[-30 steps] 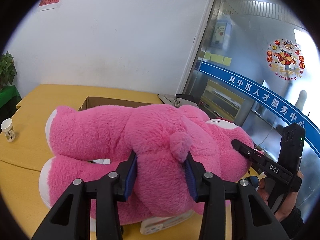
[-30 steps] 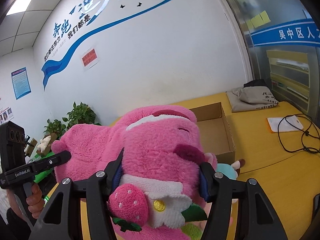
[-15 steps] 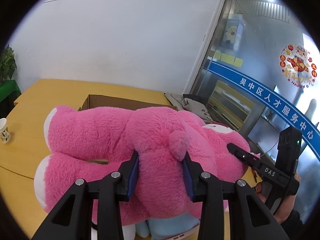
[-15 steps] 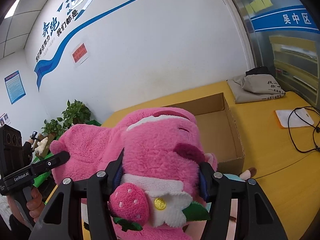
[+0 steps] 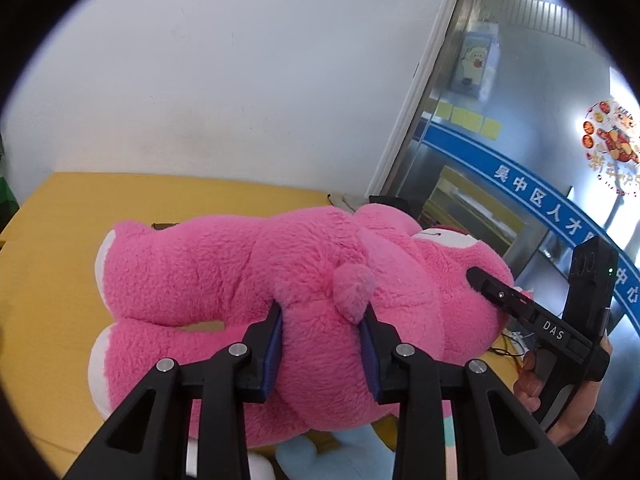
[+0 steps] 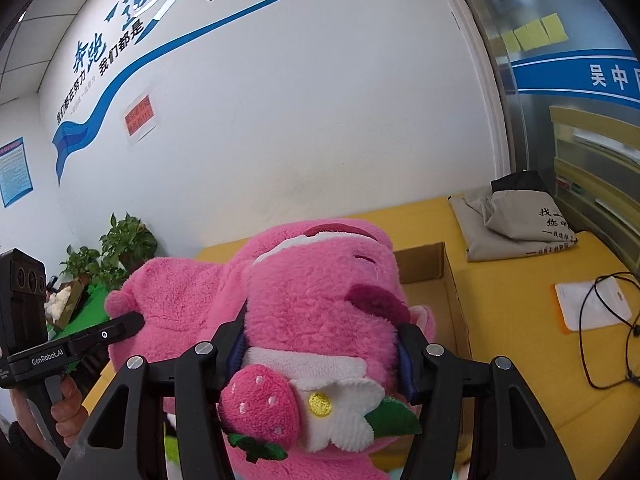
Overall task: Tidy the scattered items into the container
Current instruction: 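Lift the pink bear with both grippers and carry it over the box, then lower the pink bear into the box and open both grippers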
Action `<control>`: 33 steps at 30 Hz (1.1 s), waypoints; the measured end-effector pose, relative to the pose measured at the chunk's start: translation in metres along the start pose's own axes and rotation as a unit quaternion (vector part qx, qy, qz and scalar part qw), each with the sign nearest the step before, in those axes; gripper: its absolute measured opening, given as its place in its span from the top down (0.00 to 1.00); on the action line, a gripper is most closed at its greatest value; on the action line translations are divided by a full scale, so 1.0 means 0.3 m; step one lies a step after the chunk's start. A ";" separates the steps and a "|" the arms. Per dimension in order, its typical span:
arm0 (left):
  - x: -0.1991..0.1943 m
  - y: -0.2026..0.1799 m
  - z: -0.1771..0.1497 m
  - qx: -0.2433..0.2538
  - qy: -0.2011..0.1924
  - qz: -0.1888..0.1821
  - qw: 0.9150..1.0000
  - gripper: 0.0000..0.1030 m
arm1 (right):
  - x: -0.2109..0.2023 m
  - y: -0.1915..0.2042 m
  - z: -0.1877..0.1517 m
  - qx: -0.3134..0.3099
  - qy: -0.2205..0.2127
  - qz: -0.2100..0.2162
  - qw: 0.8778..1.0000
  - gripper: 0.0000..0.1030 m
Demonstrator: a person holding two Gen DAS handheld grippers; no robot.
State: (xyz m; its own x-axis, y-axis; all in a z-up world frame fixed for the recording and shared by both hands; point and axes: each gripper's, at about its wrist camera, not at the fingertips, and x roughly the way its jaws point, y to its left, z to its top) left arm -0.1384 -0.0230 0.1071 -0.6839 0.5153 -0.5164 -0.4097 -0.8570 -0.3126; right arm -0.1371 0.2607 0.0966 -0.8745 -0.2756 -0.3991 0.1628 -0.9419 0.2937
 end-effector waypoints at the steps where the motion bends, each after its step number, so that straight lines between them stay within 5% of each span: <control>1: 0.032 0.003 0.020 0.004 0.005 0.004 1.000 0.69 | 0.033 -0.012 0.017 0.000 0.000 -0.002 1.000 0.39; 9: 0.386 0.072 0.149 0.000 0.072 0.014 0.997 0.70 | 0.345 -0.172 0.135 0.016 0.039 -0.029 0.999 0.39; 18: 0.735 0.150 0.010 -0.036 0.165 0.024 0.985 0.75 | 0.610 -0.352 0.035 0.030 0.099 -0.088 0.991 0.39; 21: 0.751 0.133 0.009 -0.028 0.166 0.032 0.985 0.75 | 0.663 -0.404 -0.025 0.045 0.136 -0.112 0.983 0.39; 30: 0.773 0.128 0.043 -0.013 0.158 0.070 0.985 0.71 | 0.711 -0.462 0.038 0.064 0.132 -0.113 0.983 0.38; 33: 0.730 0.150 0.050 -0.016 0.160 0.073 0.984 0.57 | 0.746 -0.484 0.045 0.059 0.162 -0.110 0.979 0.21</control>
State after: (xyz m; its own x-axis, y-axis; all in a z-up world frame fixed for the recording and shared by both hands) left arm -0.3158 0.0512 -0.0079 -0.5061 0.3654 -0.7813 -0.2990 -0.9240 -0.2384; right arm -0.3625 0.3383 -0.0236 -0.6886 -0.1333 -0.7128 -0.0828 -0.9621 0.2600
